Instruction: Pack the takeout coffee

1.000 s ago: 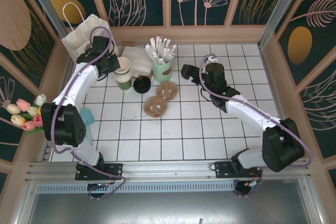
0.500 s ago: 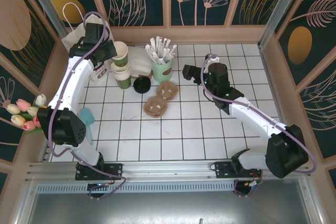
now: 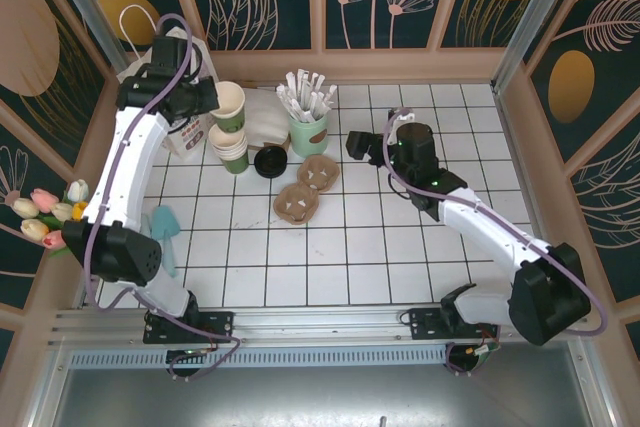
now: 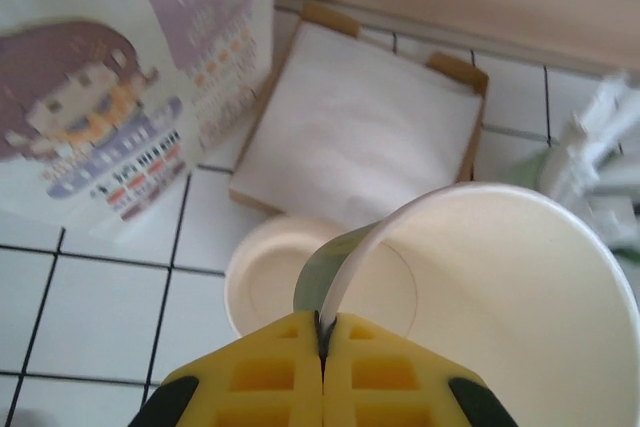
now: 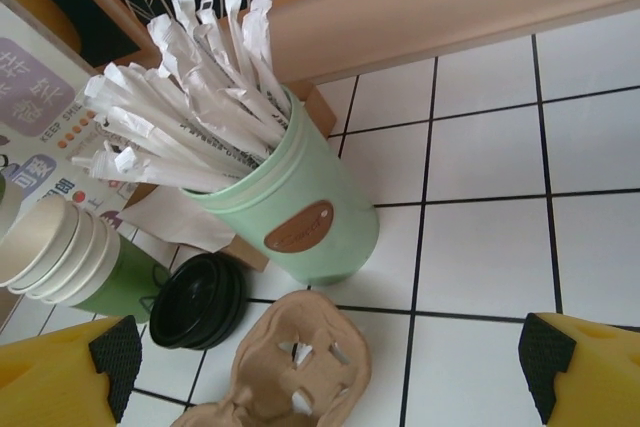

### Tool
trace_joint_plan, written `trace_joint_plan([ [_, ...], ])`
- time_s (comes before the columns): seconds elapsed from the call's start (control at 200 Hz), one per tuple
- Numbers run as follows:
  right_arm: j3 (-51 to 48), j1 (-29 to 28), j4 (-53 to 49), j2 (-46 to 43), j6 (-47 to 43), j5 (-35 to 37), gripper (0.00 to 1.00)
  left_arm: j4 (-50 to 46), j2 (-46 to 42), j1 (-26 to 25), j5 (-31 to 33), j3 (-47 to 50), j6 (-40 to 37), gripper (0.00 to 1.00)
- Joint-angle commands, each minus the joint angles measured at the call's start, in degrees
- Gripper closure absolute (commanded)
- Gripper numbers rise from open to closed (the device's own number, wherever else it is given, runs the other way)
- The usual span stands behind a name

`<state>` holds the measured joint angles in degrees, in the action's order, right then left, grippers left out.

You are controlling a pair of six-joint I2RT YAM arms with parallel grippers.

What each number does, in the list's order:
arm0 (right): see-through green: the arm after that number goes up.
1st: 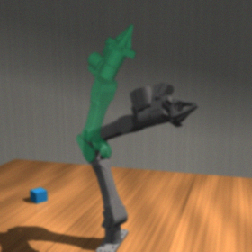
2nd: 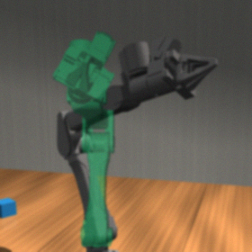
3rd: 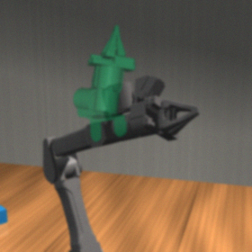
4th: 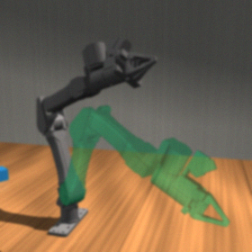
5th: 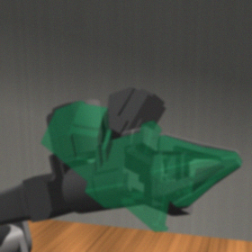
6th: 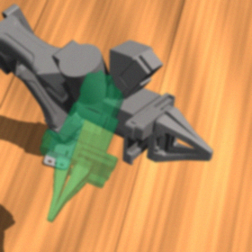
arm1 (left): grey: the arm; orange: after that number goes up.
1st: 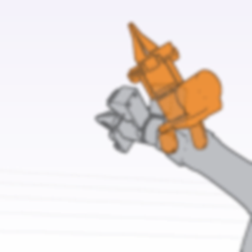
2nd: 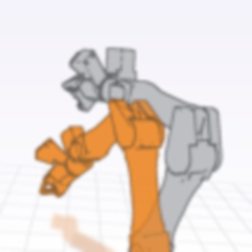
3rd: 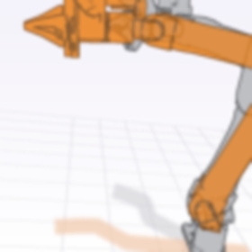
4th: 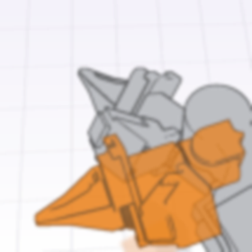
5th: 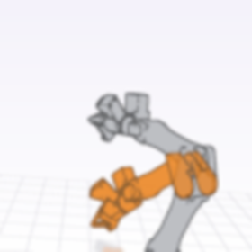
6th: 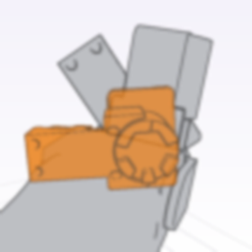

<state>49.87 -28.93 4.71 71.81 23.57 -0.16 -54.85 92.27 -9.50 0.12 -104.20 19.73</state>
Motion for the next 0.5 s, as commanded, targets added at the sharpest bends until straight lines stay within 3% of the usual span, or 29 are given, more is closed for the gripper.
trace_joint_plan([
  [0.0,2.08,2.54,-5.09,-2.33,4.82,-4.26,0.01,-3.86,-4.4,-3.48,-6.49,3.0,-3.43,1.0],
  [0.18,2.34,10.49,-10.95,-3.82,12.19,-16.1,0.01,1.37,-6.34,-12.4,-10.8,9.4,-3.37,1.0],
  [0.32,1.13,12.61,-15.15,-6.63,11.54,-17.16,0.01,14.23,-8.25,-17.5,-17.77,17.43,-1.3,1.0],
  [0.495,-0.72,13.29,-17.14,-9.4,10.74,-17.3,0.01,17.54,-7.09,-25.17,-12.07,21.44,-6.47,1.0],
])
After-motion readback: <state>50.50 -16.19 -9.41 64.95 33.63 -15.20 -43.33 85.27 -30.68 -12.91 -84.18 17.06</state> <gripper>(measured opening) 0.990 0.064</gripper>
